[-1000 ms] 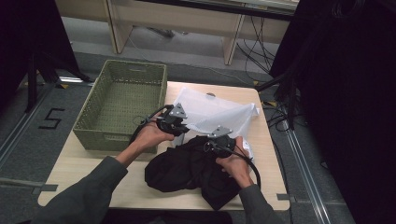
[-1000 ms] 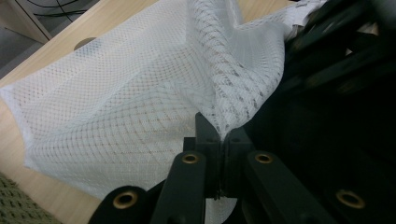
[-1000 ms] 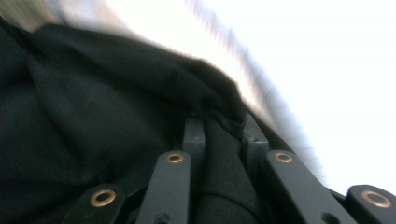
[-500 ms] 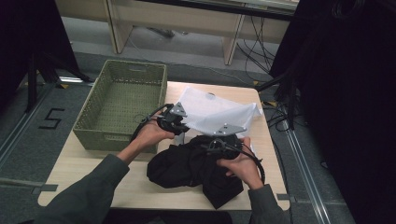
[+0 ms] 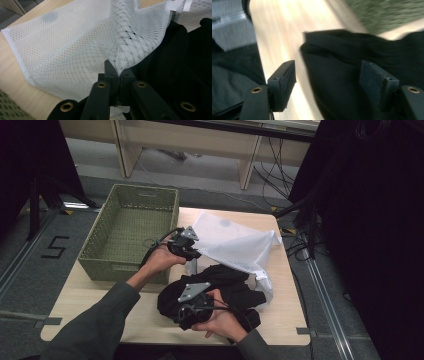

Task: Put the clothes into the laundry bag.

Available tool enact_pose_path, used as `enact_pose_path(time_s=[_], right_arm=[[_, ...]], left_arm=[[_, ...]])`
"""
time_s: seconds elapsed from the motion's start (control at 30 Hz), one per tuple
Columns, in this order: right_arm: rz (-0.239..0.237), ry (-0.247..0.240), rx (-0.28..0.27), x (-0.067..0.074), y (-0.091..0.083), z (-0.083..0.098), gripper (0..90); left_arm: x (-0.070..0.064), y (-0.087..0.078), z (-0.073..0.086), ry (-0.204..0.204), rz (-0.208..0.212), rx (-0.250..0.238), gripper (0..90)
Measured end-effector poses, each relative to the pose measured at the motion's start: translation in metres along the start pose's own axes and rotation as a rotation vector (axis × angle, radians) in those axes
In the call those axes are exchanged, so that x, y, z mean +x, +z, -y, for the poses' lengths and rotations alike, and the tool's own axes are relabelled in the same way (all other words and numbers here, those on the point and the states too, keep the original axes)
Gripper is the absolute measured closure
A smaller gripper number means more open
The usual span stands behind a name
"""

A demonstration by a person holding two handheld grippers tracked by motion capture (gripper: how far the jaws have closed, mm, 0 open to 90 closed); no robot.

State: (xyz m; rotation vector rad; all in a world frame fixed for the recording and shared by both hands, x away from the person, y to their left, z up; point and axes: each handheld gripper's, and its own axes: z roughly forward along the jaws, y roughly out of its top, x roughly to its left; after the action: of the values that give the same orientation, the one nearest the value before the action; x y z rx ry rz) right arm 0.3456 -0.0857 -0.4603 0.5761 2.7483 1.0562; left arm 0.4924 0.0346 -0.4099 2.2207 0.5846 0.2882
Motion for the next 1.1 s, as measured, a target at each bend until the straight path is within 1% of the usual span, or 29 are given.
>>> enact_pose_path(time_s=[0.03,0.07,0.1,0.13,0.17,0.23,0.27,0.3,0.33,0.37,0.4,0.43,0.47,0.5,0.53,0.57,0.6,0.67,0.7,0.73,0.8,0.87,0.9,0.93,0.97,1.0,1.03,1.07,1.1], right_arm=[[-0.018,-0.021,0.028,0.005,0.007,0.000,28.6],[-0.011,-0.041,0.052,0.006,0.011,-0.001,27.3],[0.003,-0.051,0.080,0.009,0.018,0.000,26.4],[0.028,-0.087,0.110,0.010,0.024,0.001,27.1],[0.059,-0.108,0.142,0.011,0.030,0.003,29.7],[0.098,-0.127,0.193,0.008,0.039,0.007,48.3],[0.098,-0.114,0.168,0.005,0.040,0.008,58.3],[0.113,-0.114,0.168,0.001,0.037,0.007,71.9],[0.124,-0.106,0.150,-0.003,0.034,0.006,78.7],[0.112,-0.072,0.120,-0.006,0.029,0.005,82.5],[0.162,-0.068,0.090,-0.007,0.024,0.005,83.9],[0.173,-0.076,0.074,-0.011,0.012,0.001,84.4],[0.182,-0.050,0.050,-0.013,0.004,-0.001,84.5],[0.212,-0.069,0.034,-0.020,-0.008,-0.003,84.5],[0.222,-0.032,-0.003,-0.025,-0.020,-0.005,84.6],[0.247,-0.019,-0.016,-0.034,-0.033,-0.006,84.6],[0.283,-0.005,-0.028,-0.045,-0.044,-0.005,84.7],[0.347,0.069,-0.058,-0.069,-0.061,0.001,84.9],[0.373,0.100,-0.060,-0.081,-0.067,0.007,84.9],[0.401,0.136,-0.046,-0.093,-0.070,0.013,84.9],[0.480,0.174,0.007,-0.113,-0.065,0.028,84.9],[0.510,0.224,0.076,-0.130,-0.054,0.045,84.9],[0.506,0.257,0.079,-0.136,-0.050,0.052,84.8],[0.487,0.286,0.072,-0.140,-0.049,0.056,84.6],[0.482,0.311,0.064,-0.142,-0.050,0.056,84.0],[0.484,0.318,0.066,-0.143,-0.051,0.055,83.1],[0.489,0.352,0.061,-0.144,-0.051,0.053,82.4],[0.506,0.360,0.049,-0.146,-0.048,0.053,82.0],[0.514,0.375,0.043,-0.148,-0.045,0.052,81.6]], left_arm=[[0.000,0.000,0.000,0.006,0.000,0.002,87.3],[0.000,0.000,0.000,0.015,-0.001,0.008,87.3],[0.000,0.000,-0.001,0.021,0.001,0.011,87.3],[0.000,0.000,-0.001,0.019,0.002,0.013,87.3],[0.000,0.000,-0.001,0.020,0.003,0.013,87.2],[-0.001,0.000,0.000,0.006,0.004,0.010,87.3],[-0.001,0.000,0.000,0.008,0.007,0.011,87.3],[-0.001,-0.001,0.000,0.021,0.010,0.013,87.3],[-0.002,-0.001,0.000,0.026,0.010,0.016,87.3],[-0.002,-0.002,-0.001,0.026,0.013,0.014,87.4],[-0.003,-0.003,-0.001,0.021,0.013,0.014,87.4],[-0.003,-0.004,-0.001,0.029,0.015,0.011,87.4],[-0.003,-0.005,-0.002,0.038,0.012,0.012,87.4],[-0.004,-0.006,-0.002,0.042,0.010,0.010,87.5],[-0.005,-0.006,-0.002,0.032,0.010,0.010,87.5],[-0.004,-0.007,-0.002,0.053,0.011,0.017,87.5],[-0.005,-0.008,-0.002,0.048,0.009,0.016,87.5],[-0.006,-0.009,-0.002,0.045,0.011,0.006,87.5],[-0.006,-0.010,-0.003,0.048,0.015,0.005,87.6],[-0.008,-0.010,-0.003,0.042,0.015,0.005,87.6],[-0.009,-0.010,-0.005,0.061,0.025,0.019,87.7],[-0.012,-0.012,-0.006,0.074,0.024,0.015,87.7],[-0.013,-0.012,-0.006,0.071,0.027,0.016,87.8],[-0.012,-0.014,-0.006,0.096,0.036,0.036,87.8],[-0.012,-0.013,-0.006,0.099,0.040,0.031,87.7],[-0.012,-0.012,-0.007,0.090,0.049,0.027,87.7],[-0.015,-0.010,-0.007,0.059,0.053,0.000,87.7],[-0.017,-0.009,-0.008,0.058,0.063,-0.003,87.7],[-0.018,-0.008,-0.009,0.073,0.072,0.003,87.7]])
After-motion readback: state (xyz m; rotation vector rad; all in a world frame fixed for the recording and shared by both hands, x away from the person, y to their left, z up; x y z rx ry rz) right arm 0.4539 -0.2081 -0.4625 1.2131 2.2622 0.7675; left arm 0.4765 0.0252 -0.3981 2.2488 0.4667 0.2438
